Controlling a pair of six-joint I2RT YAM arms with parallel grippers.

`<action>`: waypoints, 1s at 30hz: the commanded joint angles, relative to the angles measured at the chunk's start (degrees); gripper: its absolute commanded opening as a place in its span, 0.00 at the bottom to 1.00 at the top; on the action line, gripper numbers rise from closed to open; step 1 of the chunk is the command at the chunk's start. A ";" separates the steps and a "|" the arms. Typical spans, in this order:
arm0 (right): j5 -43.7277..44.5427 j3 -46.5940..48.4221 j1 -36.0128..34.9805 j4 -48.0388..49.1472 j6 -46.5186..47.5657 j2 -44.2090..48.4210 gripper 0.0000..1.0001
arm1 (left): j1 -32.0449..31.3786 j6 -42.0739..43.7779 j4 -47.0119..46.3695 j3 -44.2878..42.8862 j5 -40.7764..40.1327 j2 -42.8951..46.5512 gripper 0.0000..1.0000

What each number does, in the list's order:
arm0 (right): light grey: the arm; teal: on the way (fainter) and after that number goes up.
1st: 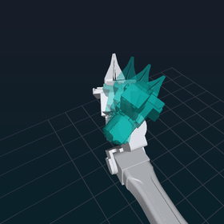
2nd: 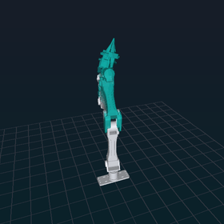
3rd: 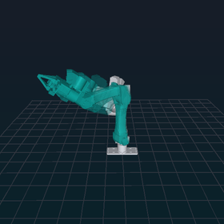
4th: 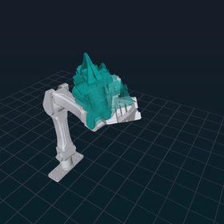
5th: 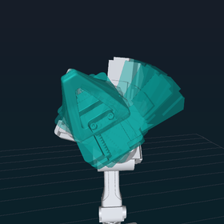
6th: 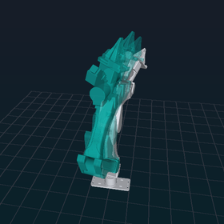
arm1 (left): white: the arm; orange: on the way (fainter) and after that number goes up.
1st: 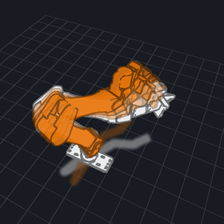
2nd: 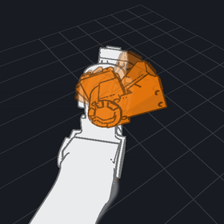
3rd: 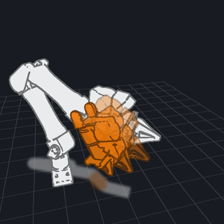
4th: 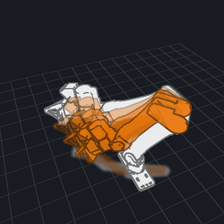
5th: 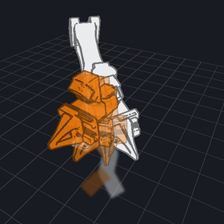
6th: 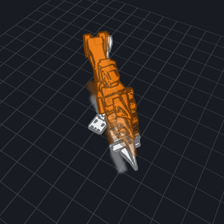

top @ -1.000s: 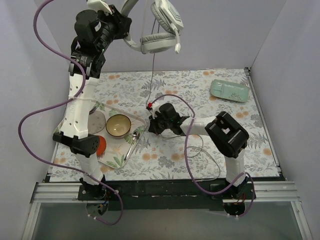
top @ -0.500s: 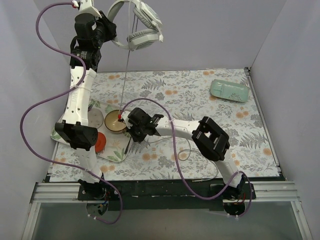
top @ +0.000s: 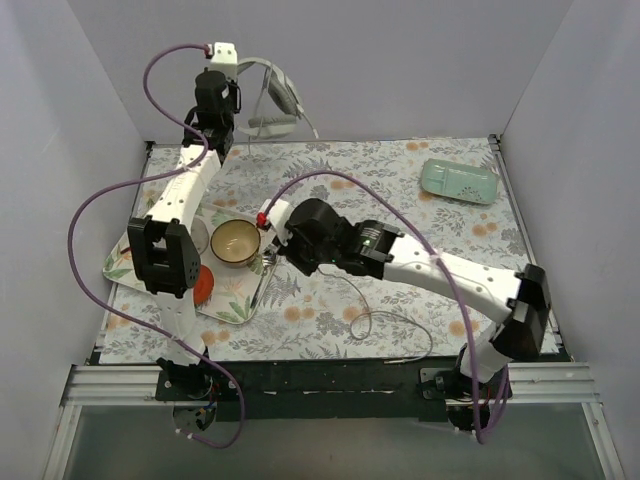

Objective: Wrap the headphones

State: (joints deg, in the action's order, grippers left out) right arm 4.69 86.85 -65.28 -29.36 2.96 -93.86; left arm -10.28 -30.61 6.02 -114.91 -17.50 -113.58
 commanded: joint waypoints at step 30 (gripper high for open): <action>-4.06 16.42 58.23 10.38 5.40 13.98 0.01 | -20.65 16.02 18.93 36.26 27.41 30.43 0.00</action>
State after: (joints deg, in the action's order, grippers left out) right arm 5.78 97.27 -16.43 -28.82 13.65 -78.15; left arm -32.47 -15.14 7.55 -77.54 -0.54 -88.09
